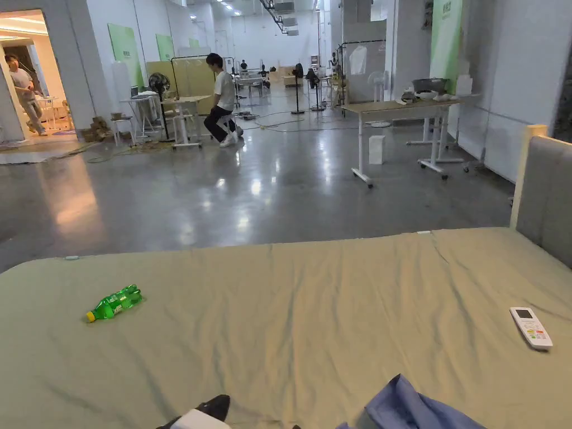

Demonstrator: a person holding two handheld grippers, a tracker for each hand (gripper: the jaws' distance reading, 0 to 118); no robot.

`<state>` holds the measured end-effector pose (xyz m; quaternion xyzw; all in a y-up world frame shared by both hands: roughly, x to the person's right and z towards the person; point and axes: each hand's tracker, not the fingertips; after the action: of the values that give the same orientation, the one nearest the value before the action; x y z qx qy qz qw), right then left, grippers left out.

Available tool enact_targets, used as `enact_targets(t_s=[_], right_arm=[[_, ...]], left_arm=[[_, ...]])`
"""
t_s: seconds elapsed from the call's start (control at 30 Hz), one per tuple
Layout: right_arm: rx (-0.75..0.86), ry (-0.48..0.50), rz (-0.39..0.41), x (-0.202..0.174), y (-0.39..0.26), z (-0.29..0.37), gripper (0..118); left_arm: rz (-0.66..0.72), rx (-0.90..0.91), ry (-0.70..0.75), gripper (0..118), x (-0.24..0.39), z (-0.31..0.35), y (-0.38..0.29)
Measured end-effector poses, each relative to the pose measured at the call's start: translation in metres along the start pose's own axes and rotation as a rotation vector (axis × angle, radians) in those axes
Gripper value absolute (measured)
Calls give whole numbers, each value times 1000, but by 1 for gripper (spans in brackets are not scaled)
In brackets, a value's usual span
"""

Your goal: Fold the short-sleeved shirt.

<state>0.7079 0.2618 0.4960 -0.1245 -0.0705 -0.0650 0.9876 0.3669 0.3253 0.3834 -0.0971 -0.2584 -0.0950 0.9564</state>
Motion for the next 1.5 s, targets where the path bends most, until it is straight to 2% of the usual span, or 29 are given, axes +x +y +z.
enact_targets(t_s=[0.1, 0.17, 0.2, 0.23, 0.37, 0.43, 0.47, 0.57, 0.7, 0.83, 1.07, 1.23, 1.4, 1.47, 1.5], right_arm=[[40, 41, 51, -16, 16, 6, 0], [64, 53, 79, -23, 23, 14, 0], [80, 66, 97, -26, 26, 17, 0], [85, 77, 105, -28, 28, 20, 0], [106, 99, 120, -34, 36, 27, 0], [120, 96, 125, -35, 38, 31, 0], [126, 98, 126, -35, 39, 33, 0], [137, 104, 118, -33, 43, 35, 0], [105, 116, 12, -27, 40, 33, 0], [109, 96, 49, -27, 39, 34, 0], [87, 97, 41, -24, 34, 31, 0], [29, 97, 48, -18, 23, 21, 0], [-36, 79, 33, -9, 8, 8, 0], [-56, 63, 30, -5, 3, 5, 0], [-69, 52, 26, -3, -1, 2, 0]], left_arm=[[23, 80, 80, 72, -13, 40, 7], [63, 122, 132, 48, -16, 59, 8], [65, 150, 165, 32, -16, 67, 5], [49, 206, 198, 9, -16, 76, -1], [120, 164, 184, 1, -22, 94, -7], [157, 148, 265, 0, -21, 104, -14], [156, 136, 256, 0, -22, 108, -15], [160, 105, 259, 0, -23, 114, -16], [200, 78, 228, 0, -29, 112, -19], [233, 70, 209, 0, -33, 107, -21], [281, 6, 182, 0, -41, 92, -33], [334, -99, 150, 0, -59, 55, -47], [543, -167, 95, 6, -92, -11, -74], [632, -257, 72, 53, -110, -48, -92], [621, -315, 50, 72, -115, -71, -101]])
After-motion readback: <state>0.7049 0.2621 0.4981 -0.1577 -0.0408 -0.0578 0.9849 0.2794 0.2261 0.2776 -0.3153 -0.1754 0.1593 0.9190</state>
